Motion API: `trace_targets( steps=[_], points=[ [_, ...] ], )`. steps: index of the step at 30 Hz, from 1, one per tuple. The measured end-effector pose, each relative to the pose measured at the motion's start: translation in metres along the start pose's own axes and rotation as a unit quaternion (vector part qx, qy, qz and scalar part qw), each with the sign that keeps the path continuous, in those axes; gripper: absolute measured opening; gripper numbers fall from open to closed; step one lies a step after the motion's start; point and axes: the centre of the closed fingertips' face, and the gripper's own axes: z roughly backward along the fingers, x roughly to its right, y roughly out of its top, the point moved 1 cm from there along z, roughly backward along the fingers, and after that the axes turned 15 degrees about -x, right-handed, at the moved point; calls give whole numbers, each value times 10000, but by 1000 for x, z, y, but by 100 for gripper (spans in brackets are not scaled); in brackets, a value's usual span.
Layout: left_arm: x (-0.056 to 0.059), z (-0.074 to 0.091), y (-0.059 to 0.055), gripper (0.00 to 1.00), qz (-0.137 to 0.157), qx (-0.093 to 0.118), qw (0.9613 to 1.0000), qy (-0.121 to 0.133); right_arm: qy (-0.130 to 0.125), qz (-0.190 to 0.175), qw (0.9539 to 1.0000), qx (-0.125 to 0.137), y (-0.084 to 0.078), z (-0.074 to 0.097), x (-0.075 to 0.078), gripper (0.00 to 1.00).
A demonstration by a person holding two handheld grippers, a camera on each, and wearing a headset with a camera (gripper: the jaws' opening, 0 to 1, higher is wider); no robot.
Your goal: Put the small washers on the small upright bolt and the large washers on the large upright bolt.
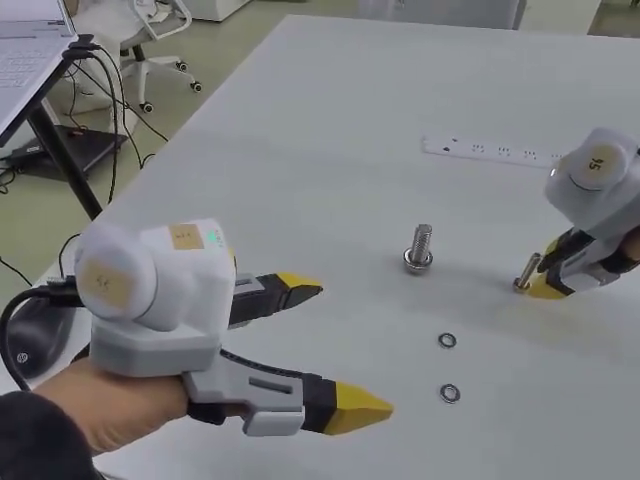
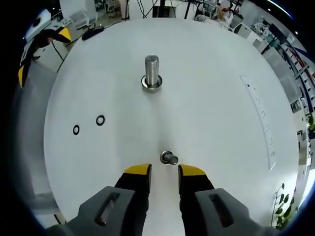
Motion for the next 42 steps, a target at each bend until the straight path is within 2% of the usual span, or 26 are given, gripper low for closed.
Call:
trace_targets(
  steps=[6, 23, 32, 42],
  points=[
    [1, 0, 1, 79, -19, 17, 10000, -11, -25, -96, 9999, 71, -6, 4, -3, 24],
    [4, 2, 3, 79, -134, 68, 9999, -37, -31, -237, 9996, 172, -17, 12, -27, 25],
    [7, 3, 5, 79, -187, 94, 9998, -58, 15, -223, 9995, 219, -15, 16, -41, 24],
    [9, 4, 8, 79, -218, 139, 9996, -65, 72, -93, 9995, 292, -5, 22, -59, 24]
  ],
)
